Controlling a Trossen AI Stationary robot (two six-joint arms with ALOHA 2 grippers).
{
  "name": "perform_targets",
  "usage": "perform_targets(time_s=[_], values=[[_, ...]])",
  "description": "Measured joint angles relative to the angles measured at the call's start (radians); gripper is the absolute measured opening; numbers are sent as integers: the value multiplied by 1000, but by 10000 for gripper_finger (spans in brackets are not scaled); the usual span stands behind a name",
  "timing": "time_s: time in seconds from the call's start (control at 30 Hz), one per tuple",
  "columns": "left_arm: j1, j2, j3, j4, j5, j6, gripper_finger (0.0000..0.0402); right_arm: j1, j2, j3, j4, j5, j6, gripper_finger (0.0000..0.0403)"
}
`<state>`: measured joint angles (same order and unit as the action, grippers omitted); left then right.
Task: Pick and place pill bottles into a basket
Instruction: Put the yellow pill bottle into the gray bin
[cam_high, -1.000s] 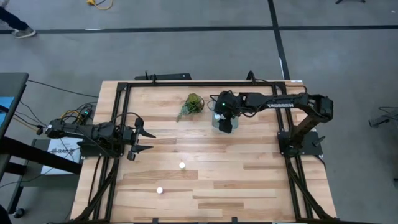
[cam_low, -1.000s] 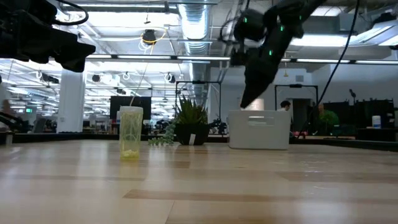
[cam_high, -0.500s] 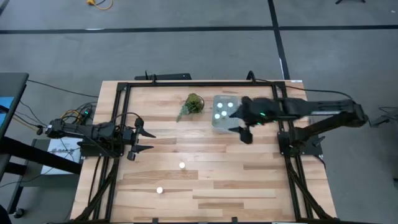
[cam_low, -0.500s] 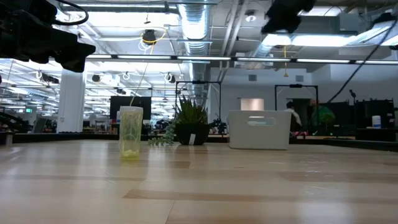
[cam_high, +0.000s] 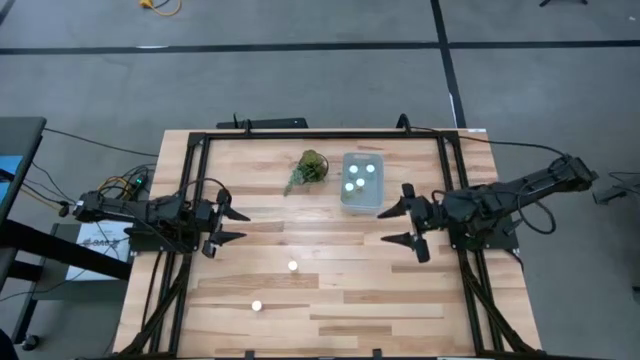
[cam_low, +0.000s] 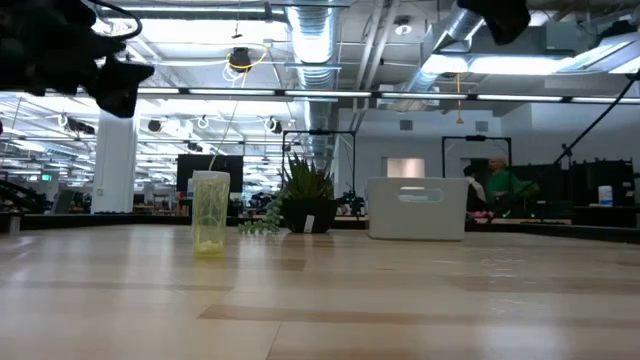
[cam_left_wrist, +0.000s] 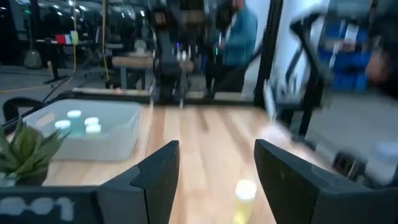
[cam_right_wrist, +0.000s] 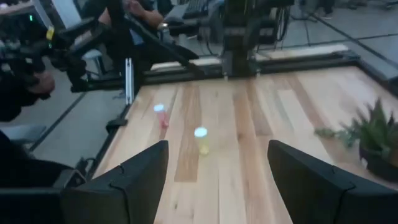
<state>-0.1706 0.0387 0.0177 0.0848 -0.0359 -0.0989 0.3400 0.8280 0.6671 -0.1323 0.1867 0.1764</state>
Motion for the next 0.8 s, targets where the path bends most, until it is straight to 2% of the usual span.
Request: perform_targets(time_s=[0.3, 0.67, 0.8], values=[[0, 7, 0, 55, 3, -95, 199, 82, -35, -190, 282, -1, -23, 270], [0, 7, 1, 102, -17, -80, 199, 130, -223, -428, 555, 25, -96, 270], [0, 7, 1, 101, -45, -78, 199, 131, -311, -483, 596, -24, -129, 270]])
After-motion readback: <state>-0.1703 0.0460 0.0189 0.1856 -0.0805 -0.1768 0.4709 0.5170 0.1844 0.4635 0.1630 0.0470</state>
